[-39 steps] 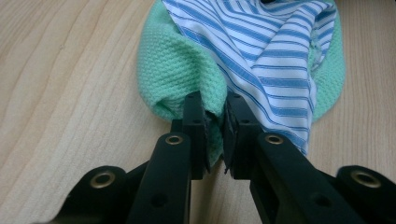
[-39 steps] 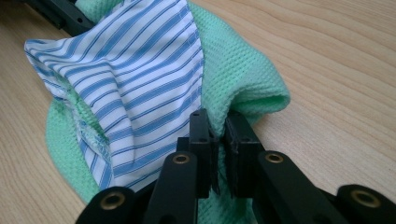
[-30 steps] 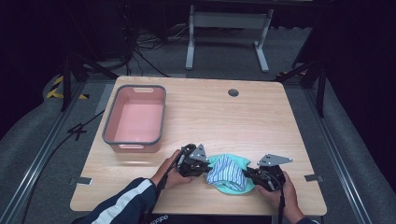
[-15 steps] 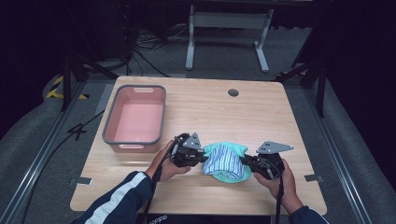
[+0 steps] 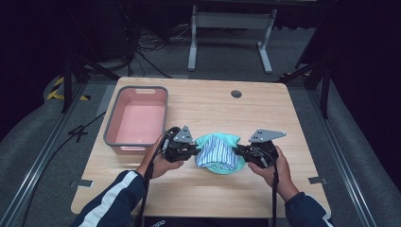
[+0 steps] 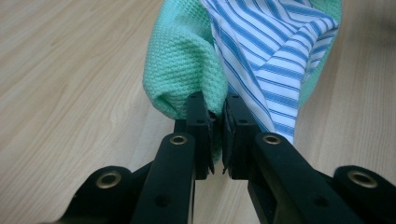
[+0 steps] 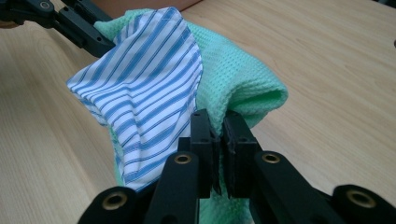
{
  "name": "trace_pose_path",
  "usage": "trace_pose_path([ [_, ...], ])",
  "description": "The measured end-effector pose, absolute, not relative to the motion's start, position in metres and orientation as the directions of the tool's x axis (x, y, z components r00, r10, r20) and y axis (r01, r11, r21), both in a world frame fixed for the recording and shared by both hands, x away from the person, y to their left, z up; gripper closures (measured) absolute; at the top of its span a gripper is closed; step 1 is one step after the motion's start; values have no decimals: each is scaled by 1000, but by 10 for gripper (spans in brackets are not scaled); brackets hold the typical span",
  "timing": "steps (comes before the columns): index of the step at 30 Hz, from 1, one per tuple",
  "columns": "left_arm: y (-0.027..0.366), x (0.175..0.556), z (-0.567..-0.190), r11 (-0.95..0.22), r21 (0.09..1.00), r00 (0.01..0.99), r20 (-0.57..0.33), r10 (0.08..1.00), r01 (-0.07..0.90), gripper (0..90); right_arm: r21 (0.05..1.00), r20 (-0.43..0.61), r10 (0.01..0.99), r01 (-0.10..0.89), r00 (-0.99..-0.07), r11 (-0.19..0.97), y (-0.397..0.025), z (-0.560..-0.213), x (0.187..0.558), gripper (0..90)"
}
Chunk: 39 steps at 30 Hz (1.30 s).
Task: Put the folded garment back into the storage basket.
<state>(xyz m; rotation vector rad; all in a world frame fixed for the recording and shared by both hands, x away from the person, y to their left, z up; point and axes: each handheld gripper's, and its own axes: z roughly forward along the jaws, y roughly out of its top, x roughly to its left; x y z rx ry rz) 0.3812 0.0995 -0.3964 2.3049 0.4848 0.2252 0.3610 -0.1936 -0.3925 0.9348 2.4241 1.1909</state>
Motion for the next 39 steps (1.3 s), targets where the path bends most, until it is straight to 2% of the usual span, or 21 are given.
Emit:
trace_pose_path([
  [12, 128, 382, -372, -618, 731, 874, 60, 482, 290, 827, 803, 2, 622, 372, -783, 466, -166, -375, 378, 841],
  [21, 143, 389, -357, -622, 735, 866, 98, 491, 270, 827, 816, -15, 613, 344, -790, 464, -150, -359, 385, 840],
  [26, 155, 394, -347, -591, 755, 849, 87, 521, 285, 826, 826, -53, 599, 302, -799, 476, -136, -351, 391, 840],
  [39, 192, 401, -332, -531, 785, 790, 88, 606, 320, 825, 843, -63, 569, 261, -820, 471, -97, -334, 413, 840],
])
